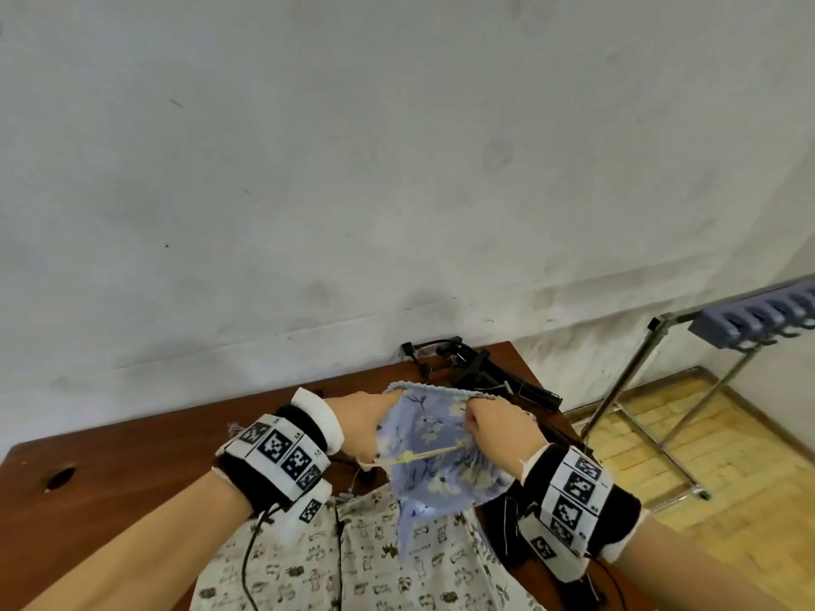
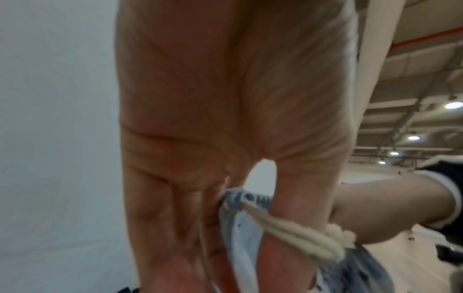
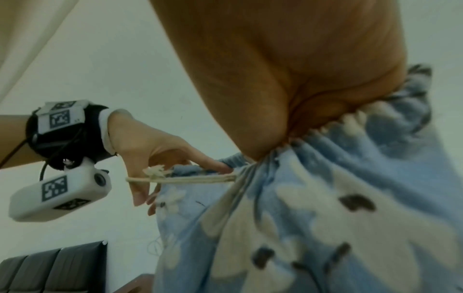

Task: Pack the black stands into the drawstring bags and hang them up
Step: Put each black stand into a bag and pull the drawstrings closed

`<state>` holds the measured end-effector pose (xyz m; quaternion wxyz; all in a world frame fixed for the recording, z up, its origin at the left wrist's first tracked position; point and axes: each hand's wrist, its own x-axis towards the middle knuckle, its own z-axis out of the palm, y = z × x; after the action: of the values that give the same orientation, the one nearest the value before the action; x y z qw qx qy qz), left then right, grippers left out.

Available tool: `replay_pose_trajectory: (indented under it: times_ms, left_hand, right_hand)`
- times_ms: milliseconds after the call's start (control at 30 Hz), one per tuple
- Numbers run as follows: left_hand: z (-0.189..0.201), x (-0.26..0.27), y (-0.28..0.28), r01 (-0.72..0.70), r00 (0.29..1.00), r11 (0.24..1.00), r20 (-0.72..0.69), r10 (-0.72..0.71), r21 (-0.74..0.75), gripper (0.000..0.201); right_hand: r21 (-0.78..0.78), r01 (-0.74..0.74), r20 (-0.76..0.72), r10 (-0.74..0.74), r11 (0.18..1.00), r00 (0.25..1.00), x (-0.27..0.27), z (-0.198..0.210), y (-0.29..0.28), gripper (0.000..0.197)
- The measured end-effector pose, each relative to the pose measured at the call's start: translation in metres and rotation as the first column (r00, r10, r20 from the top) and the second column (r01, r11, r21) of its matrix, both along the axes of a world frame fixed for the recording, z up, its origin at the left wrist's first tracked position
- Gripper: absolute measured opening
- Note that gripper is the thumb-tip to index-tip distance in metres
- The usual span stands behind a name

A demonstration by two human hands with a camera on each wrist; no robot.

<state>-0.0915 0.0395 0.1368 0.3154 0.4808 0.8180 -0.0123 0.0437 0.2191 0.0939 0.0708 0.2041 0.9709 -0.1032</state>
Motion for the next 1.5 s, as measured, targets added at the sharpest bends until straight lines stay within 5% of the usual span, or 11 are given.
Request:
replay_pose_trajectory:
  times_ms: [100, 300, 467, 600, 767, 867, 1033, 1167, 1300, 1400, 1500]
  left_hand:
    - [-0.007, -0.005, -0.003, -0.042, 0.996, 0.999, 0.076, 0.040, 0.032, 0.098]
    - [0.001, -0.002, -0.011, -0.162, 0.915, 0.982, 0.388, 0.113, 0.096, 0.059]
    - [0.015, -0.002, -0.010, -0.002, 0.993, 0.976, 0.118, -0.025, 0.218, 0.066]
    - [0.043, 0.022, -0.005, 0.072, 0.978, 0.940, 0.161, -0.131, 0.333, 0.071]
    - [0.046, 0.023, 0.001, 0.012, 0.962, 0.895, 0.239, -0.132, 0.446, 0.050]
    - [0.041, 0.010, -0.010, -0.012, 0.998, 0.912, 0.063, -0.015, 0.409, 0.023]
    - [0.026, -0.004, -0.041, 0.087, 0.947, 0.946, -0.322, 0.019, 0.314, 0.052]
    - [0.013, 0.004, -0.072, 0.065, 0.995, 0.958, 0.059, -0.085, 0.279, 0.044]
    - [-0.006, -0.006, -0.090, 0.143, 0.860, 0.985, 0.481, -0.170, 0.093, 0.044]
    - [-0.036, -0.030, -0.081, 0.174, 0.786, 0.984, 0.606, -0.123, -0.025, 0.044]
    - [-0.084, -0.051, -0.064, -0.012, 0.843, 0.998, 0.537, 0.039, -0.054, 0.035]
  right_hand:
    - [-0.143, -0.053, -0.029, 0.049, 0.988, 0.998, 0.005, -0.003, 0.004, 0.029]
    - [-0.268, -0.141, -0.009, 0.143, 0.953, 0.990, 0.022, 0.014, 0.010, 0.055]
    - [0.235, -0.349, 0.030, 0.353, 0.907, 0.935, 0.042, 0.040, -0.007, 0.069]
    - [0.437, -0.401, 0.067, 0.415, 0.805, 0.907, 0.046, 0.048, -0.011, 0.085]
    - [-0.223, -0.326, -0.117, 0.307, 0.919, 0.945, 0.026, 0.044, -0.005, 0.032]
    - [-0.304, -0.199, -0.080, 0.184, 0.932, 0.980, 0.024, 0.038, -0.009, 0.041]
    - [-0.472, -0.125, -0.013, 0.135, 0.873, 0.991, 0.020, 0.052, -0.035, 0.046]
    - [-0.756, -0.095, 0.109, 0.268, 0.648, 0.957, 0.039, 0.074, -0.045, 0.039]
    - [-0.882, 0.026, 0.235, 0.393, 0.470, 0.889, 0.043, 0.073, -0.034, 0.037]
    - [-0.911, 0.149, 0.297, 0.363, 0.384, 0.883, 0.031, 0.033, -0.020, 0.034]
    - [-0.876, 0.261, 0.338, 0.130, 0.405, 0.932, 0.012, -0.031, 0.001, 0.036]
